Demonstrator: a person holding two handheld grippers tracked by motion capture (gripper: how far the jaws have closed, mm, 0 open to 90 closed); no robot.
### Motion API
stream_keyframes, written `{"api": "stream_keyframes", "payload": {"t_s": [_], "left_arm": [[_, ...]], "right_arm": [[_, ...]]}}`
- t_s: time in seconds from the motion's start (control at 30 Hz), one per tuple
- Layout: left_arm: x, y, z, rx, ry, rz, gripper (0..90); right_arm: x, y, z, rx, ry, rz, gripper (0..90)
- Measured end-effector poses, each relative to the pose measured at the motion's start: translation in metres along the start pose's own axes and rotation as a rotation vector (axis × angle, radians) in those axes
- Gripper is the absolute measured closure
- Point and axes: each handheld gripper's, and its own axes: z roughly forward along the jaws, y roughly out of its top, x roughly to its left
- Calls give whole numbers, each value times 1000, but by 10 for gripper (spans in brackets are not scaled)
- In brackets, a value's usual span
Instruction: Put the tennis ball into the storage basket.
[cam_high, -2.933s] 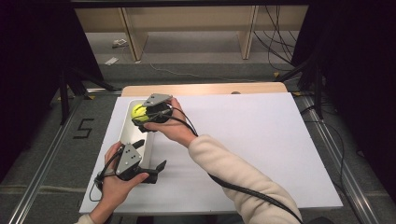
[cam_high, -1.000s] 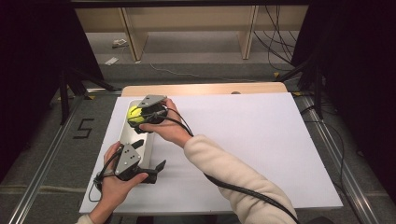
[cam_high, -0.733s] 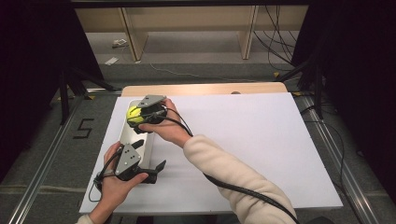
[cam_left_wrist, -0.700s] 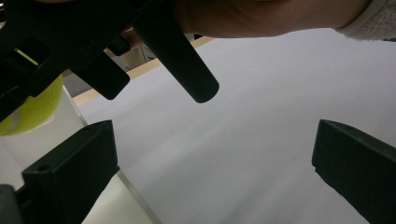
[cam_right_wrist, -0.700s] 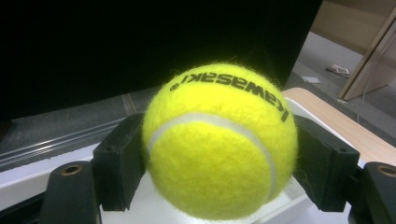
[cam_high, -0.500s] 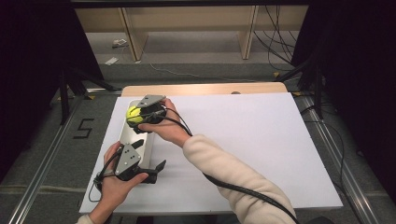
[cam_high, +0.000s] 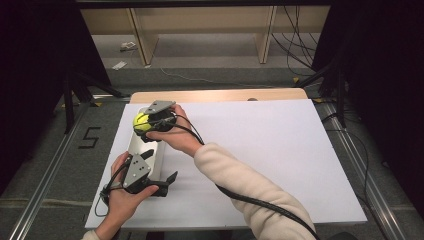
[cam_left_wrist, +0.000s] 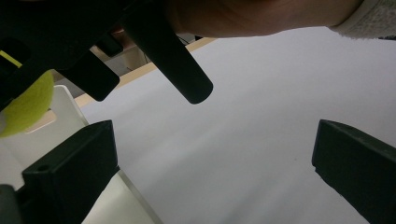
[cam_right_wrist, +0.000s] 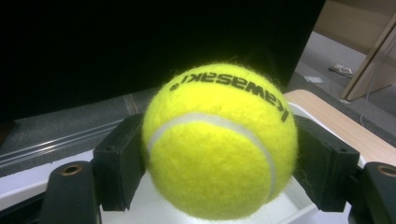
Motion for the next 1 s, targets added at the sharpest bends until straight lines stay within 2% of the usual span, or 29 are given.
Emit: {"api": "stream_keyframes", "payload": {"t_s": [1.0], "left_arm": [[0,0,-1,1,6,1,0]], "right_arm": [[1,4,7,9,21,0,261]]}}
